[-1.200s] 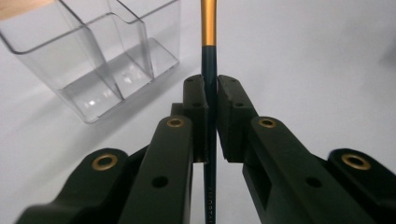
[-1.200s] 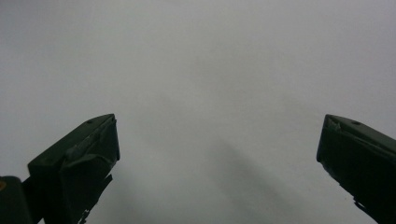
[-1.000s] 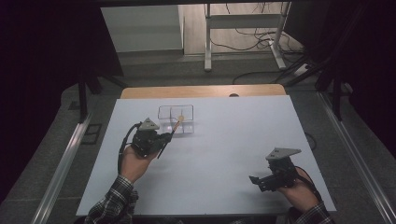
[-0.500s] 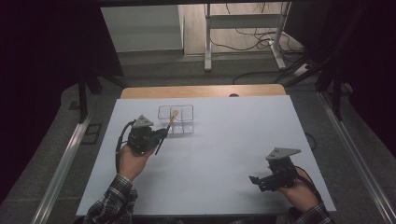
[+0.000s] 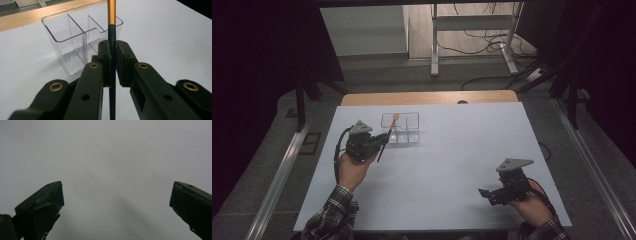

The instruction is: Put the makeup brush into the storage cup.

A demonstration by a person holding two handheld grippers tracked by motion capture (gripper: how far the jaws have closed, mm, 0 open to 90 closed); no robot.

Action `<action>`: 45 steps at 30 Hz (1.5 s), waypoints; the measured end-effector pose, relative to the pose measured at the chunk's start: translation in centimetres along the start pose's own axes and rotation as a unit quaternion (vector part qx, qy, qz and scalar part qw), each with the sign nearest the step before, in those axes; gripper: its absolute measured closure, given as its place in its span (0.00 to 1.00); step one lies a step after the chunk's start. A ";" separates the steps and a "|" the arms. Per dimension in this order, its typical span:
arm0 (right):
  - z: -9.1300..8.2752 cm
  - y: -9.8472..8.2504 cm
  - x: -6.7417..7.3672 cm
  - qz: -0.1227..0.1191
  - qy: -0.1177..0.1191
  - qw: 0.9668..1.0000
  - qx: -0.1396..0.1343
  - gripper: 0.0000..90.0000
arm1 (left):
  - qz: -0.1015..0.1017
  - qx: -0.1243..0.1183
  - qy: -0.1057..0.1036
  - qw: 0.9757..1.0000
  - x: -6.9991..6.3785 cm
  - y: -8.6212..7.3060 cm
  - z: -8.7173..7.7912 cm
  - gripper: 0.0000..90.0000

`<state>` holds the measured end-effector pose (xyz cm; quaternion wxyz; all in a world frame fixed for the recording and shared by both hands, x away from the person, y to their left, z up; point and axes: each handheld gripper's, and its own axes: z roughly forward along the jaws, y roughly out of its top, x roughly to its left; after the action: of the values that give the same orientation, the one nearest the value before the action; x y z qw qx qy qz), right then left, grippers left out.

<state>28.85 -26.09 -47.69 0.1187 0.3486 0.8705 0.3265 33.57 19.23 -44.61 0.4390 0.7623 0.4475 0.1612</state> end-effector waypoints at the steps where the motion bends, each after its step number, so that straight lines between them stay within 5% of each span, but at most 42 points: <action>1: 0.0 0.0 0.0 0.000 0.000 1.000 0.000 0.00 | 0.001 -0.001 0.000 1.000 0.0 0.0 0.0 0.93; 45: 0.1 0.0 0.1 -0.004 -0.005 1.000 0.005 0.00 | -0.021 -0.067 0.001 0.998 2.4 2.5 0.0 0.93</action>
<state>28.86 -25.99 -47.78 0.1229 0.3473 0.8731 0.3194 36.25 20.72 -42.90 0.4918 0.7214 0.4524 0.1819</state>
